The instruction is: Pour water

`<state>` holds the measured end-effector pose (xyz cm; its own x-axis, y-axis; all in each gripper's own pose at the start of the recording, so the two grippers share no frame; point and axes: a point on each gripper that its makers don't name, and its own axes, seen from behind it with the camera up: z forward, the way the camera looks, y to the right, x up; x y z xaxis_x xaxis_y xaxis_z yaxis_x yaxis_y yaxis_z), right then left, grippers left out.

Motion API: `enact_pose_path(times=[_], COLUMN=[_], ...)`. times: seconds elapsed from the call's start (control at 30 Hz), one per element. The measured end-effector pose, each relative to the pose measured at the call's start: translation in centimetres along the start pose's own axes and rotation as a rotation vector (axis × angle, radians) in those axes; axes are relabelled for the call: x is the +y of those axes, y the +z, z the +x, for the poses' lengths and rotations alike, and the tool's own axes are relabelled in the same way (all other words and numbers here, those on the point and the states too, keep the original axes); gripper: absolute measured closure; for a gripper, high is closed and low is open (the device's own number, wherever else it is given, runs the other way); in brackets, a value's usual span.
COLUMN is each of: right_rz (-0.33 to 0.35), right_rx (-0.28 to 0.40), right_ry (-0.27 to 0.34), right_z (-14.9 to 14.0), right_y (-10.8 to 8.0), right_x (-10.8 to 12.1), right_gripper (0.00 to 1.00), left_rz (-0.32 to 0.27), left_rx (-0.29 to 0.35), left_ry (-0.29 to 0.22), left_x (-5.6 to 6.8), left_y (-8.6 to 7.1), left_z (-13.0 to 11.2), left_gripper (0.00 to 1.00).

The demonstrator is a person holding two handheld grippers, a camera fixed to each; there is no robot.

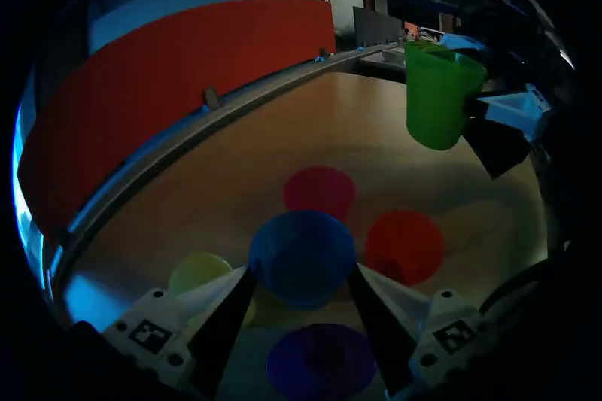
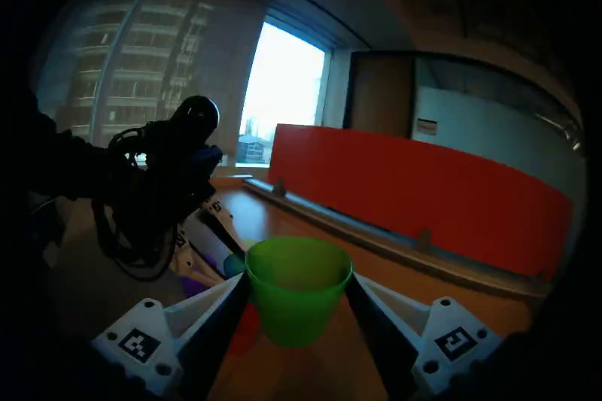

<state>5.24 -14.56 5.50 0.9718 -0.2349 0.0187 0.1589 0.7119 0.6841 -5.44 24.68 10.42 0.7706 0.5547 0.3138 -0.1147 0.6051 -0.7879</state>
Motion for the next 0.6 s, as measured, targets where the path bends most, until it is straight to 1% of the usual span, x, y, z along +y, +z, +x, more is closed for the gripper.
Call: enact_pose_path(times=[0.2, 0.4, 0.6], right_rz=[0.001, 0.003, 0.003], right_rx=[0.005, 0.007, 0.009], right_ry=[0.000, -0.003, -0.002], right_z=[0.4, 0.7, 0.9], right_y=[0.0, -0.1, 0.0], right_x=[-0.2, -0.5, -0.6], right_gripper=[0.09, 0.09, 0.09], left_rz=[0.010, 0.030, 0.052], left_rx=[0.041, 0.090, 0.147], left_ry=[-0.012, -0.040, -0.081], left_x=[-0.1, -0.4, -1.1], left_y=[-1.2, -2.4, -3.5], left_z=[0.9, 1.8, 2.7], left_gripper=[0.16, 0.16, 0.16])
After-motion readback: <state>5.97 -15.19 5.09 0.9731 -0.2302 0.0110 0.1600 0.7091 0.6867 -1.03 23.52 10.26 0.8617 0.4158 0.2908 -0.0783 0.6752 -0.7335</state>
